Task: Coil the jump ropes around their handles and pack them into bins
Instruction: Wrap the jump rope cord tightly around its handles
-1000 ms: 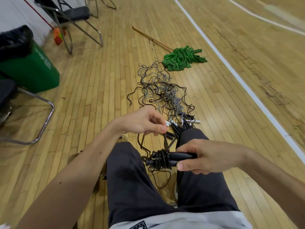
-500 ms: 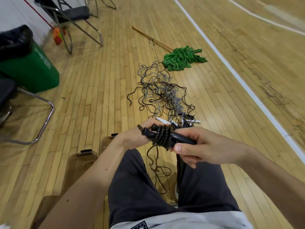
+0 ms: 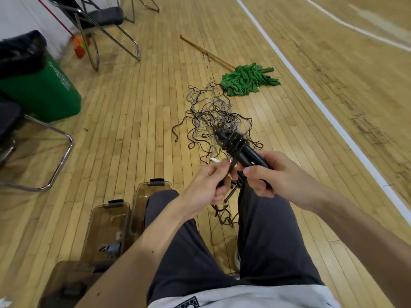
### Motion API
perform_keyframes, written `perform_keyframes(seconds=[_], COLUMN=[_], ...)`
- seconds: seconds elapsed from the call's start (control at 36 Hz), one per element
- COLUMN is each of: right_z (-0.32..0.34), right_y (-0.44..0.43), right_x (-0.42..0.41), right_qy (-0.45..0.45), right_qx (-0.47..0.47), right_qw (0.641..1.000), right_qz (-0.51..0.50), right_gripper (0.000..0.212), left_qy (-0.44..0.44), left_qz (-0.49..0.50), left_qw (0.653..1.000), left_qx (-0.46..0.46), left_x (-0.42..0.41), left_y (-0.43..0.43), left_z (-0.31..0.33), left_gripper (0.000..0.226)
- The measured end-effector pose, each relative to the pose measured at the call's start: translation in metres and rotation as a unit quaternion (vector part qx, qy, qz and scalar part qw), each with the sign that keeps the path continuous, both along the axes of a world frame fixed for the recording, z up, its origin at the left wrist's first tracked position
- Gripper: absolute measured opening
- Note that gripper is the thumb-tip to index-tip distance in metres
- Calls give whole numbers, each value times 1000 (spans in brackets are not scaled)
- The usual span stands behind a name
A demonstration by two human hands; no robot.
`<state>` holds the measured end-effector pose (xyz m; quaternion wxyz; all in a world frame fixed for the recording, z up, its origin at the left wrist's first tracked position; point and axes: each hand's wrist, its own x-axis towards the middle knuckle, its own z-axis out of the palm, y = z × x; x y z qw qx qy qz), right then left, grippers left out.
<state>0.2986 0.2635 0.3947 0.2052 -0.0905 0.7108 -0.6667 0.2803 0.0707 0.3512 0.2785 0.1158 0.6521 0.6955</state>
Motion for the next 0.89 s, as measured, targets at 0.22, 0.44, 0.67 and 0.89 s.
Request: perform_keyframes(seconds=[0.22,0.44,0.67,0.89], right_z=[-24,-54,-73,-82], right_y=[8,17,24,26], right_x=[-13,-24,-35,-40], right_qy=[66,78,33,-1], right_qx=[164,321,393,443], right_qw=[984,942,913,891], right_qz=[-34,-65,-105,-96], right_gripper=[18,28,32,26], left_qy=[4,5,45,276], left_qz=[-13,-44,-52,-79], left_qw=[997,976,945,797], left_qx=[-81,-214,-321,-532], left_x=[-2,4,1,-3], left_y=[0,-3,0,10], left_z=[-7,-15,-13,-1], left_gripper=[28,26,28,25])
